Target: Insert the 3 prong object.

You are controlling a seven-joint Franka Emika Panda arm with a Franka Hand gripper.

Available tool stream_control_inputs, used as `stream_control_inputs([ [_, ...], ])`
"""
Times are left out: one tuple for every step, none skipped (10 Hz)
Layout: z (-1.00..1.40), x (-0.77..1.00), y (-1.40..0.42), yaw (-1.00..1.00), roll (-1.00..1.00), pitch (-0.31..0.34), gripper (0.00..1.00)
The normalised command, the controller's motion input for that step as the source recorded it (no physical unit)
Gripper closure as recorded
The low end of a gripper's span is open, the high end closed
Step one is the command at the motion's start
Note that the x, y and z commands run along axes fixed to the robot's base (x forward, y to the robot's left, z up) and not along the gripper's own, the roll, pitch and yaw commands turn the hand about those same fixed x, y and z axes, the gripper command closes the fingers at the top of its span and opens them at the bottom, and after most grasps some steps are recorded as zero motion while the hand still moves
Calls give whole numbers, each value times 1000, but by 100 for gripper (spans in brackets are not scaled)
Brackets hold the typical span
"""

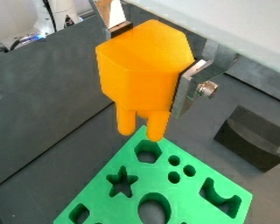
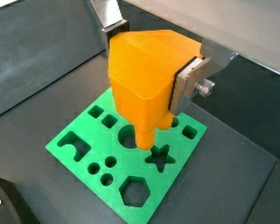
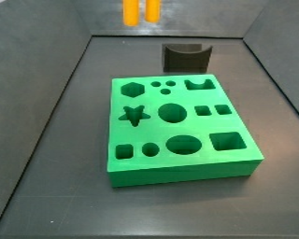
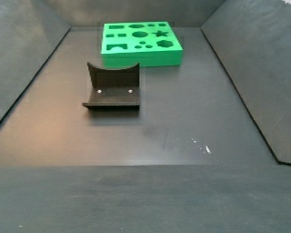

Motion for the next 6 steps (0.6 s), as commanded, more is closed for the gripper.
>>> stream_control_inputs([
  [0,-46,0,0,0,0,100],
  [0,0,17,0,0,0,100],
  [-300,369,43,434,117,0,100],
  [-334,503,54,589,37,0,100],
  [-471,326,100,660,27,-11,100],
  [-551,274,123,691,0,-31,100],
])
